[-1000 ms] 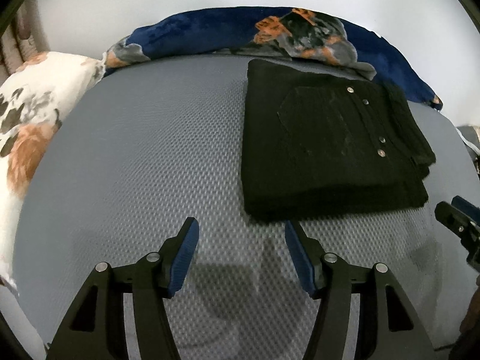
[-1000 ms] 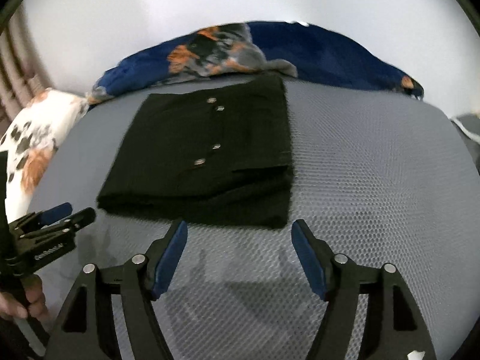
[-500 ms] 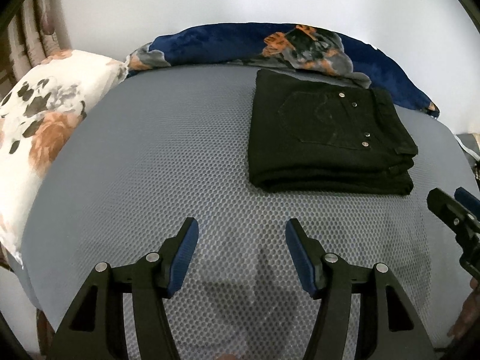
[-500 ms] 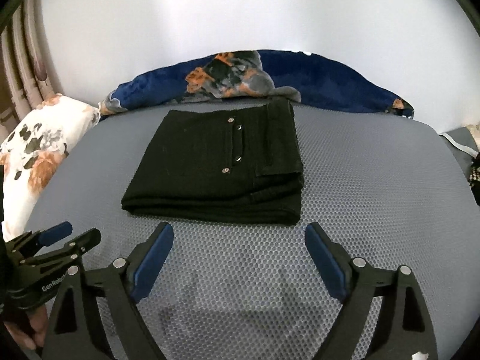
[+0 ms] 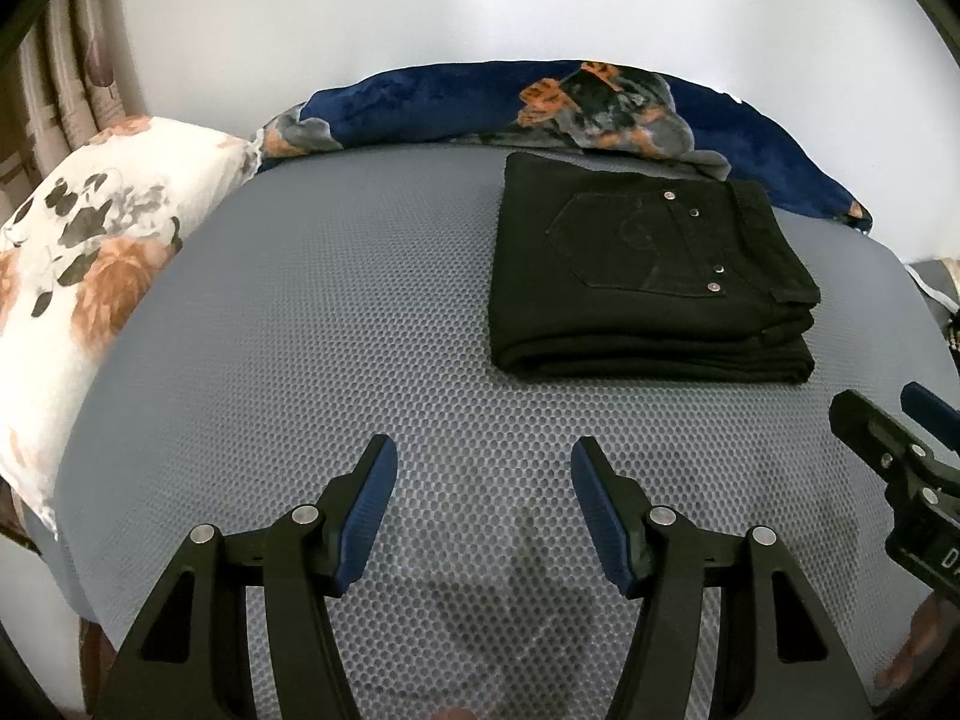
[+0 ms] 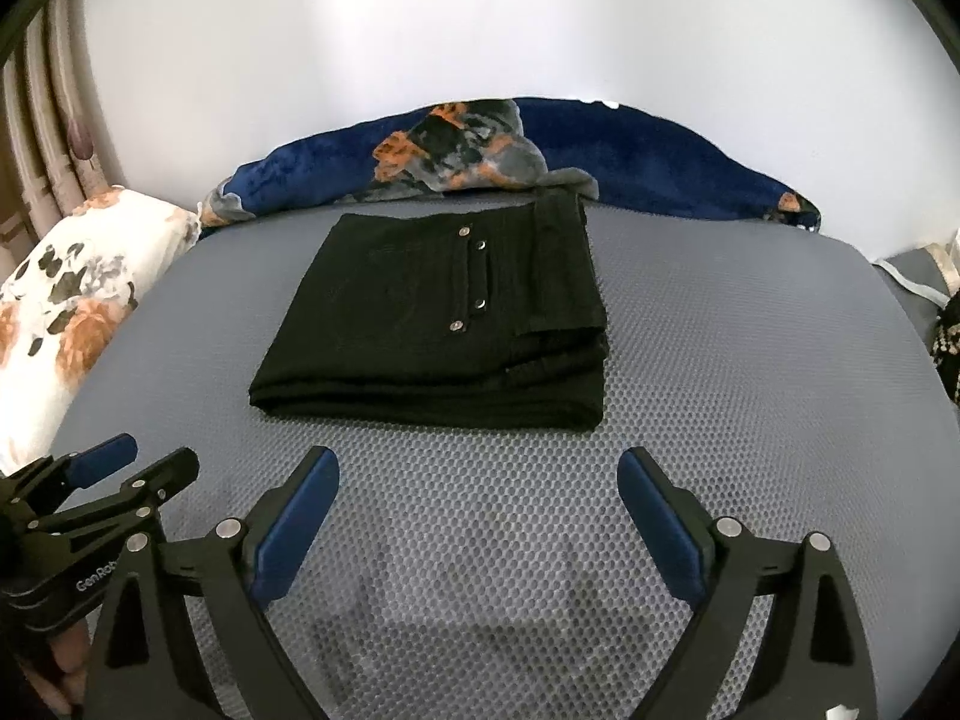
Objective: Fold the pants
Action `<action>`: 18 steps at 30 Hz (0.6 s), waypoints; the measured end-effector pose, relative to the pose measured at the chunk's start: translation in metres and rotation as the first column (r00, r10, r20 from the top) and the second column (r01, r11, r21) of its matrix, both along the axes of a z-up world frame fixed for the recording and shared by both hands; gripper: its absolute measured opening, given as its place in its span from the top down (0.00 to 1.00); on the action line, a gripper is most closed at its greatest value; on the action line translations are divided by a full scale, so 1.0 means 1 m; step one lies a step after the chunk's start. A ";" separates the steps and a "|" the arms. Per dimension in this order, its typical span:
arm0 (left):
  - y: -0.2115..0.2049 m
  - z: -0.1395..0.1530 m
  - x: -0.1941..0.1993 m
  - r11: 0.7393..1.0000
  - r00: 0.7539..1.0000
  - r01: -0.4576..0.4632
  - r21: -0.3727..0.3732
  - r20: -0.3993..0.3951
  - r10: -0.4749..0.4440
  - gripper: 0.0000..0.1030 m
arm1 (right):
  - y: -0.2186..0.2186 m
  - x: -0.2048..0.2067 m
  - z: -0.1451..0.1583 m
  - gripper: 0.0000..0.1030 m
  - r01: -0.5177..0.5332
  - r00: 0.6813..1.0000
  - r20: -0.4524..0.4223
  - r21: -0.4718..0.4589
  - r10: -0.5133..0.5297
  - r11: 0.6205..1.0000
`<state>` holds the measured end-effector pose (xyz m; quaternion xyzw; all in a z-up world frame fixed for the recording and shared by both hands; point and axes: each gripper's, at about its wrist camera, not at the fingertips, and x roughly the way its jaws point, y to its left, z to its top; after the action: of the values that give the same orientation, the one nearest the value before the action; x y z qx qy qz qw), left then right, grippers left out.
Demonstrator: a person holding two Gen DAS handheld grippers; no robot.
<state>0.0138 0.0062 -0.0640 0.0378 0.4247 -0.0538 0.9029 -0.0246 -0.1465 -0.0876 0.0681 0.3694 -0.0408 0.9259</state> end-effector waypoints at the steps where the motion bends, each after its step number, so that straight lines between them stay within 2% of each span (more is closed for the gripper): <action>1: 0.000 0.000 0.000 1.000 1.000 0.000 0.000 0.000 0.000 0.41 | 0.000 0.000 0.000 0.10 0.003 1.000 -0.002 -0.003 -0.003 1.000; 18: 0.003 -0.002 0.000 1.000 1.000 -0.005 0.011 0.004 0.005 0.41 | 0.004 0.004 -0.004 0.10 -0.008 0.999 -0.033 -0.041 0.006 0.999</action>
<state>0.0135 0.0090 -0.0659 0.0417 0.4232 -0.0494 0.9037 -0.0209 -0.1428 -0.0921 0.0471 0.3837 -0.0463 0.9211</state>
